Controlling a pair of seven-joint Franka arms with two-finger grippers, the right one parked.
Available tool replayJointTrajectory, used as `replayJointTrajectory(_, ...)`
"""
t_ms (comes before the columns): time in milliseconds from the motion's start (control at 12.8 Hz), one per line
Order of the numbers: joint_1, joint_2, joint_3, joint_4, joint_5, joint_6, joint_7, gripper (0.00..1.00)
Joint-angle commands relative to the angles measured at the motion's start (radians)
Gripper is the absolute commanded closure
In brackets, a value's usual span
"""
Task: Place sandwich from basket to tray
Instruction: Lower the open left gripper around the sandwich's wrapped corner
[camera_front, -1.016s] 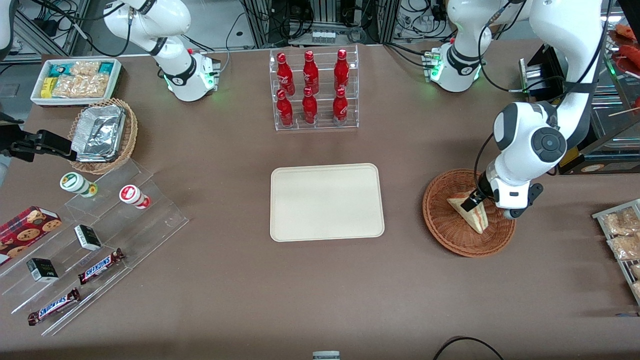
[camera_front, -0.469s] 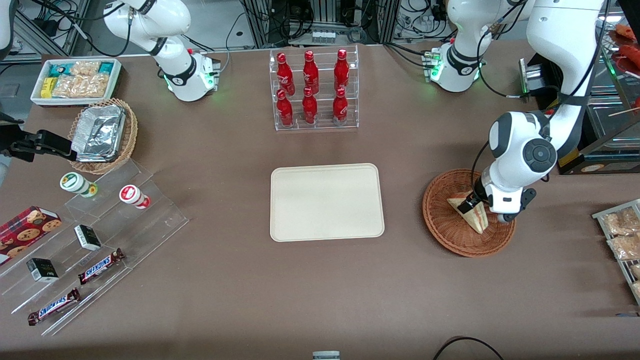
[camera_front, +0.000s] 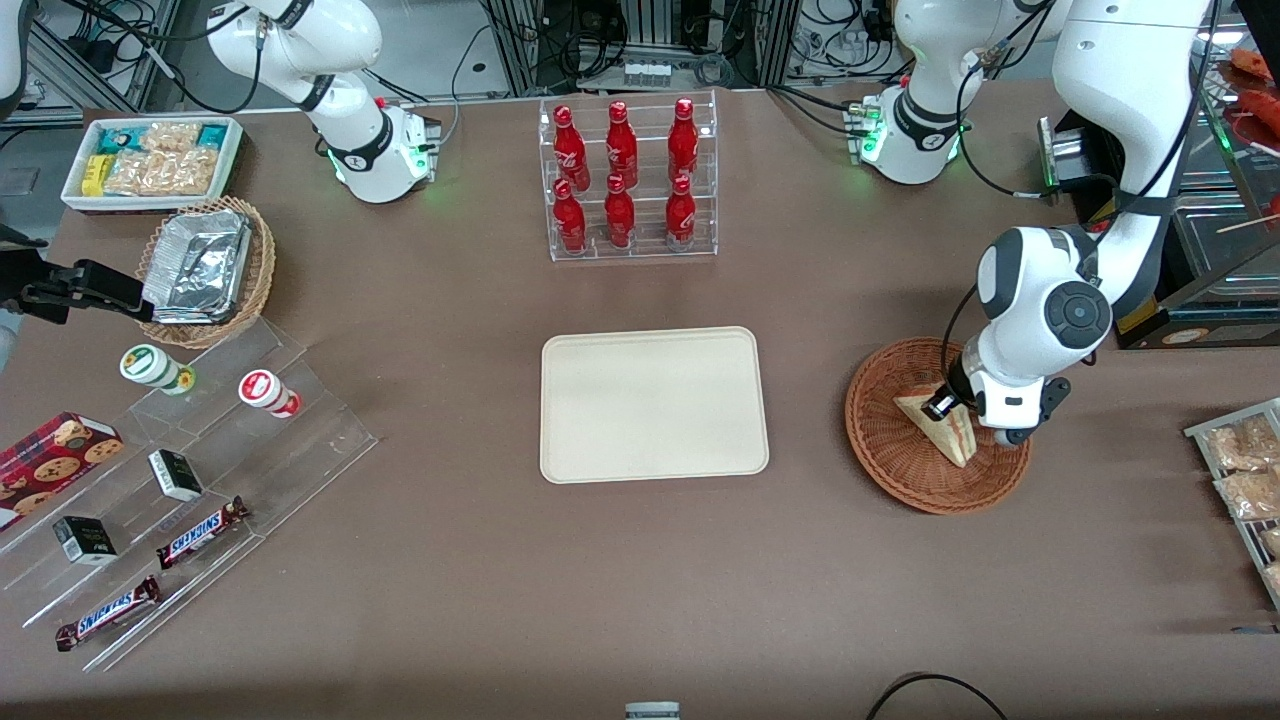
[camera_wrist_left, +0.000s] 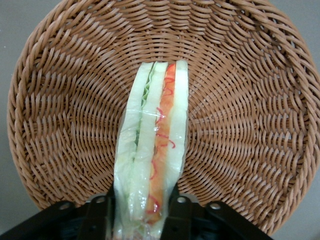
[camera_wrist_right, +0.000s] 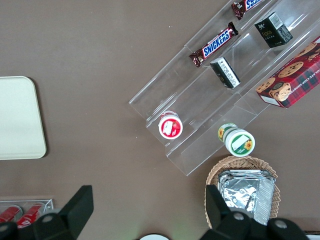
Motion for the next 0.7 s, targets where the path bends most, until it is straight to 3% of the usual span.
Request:
replayJointTrajectory(0,-0.002,-0.009,0.001,0.012,0.024,-0.034,-0.015,1.00)
replayJointTrajectory(312,-0.020,-0.012,-0.007,0.233,0.022,-0.368,0.039,1.00)
replayJointTrajectory(625,-0.047,-0.014,-0.028,0.303,0.015,-0.433,0.060,1.00)
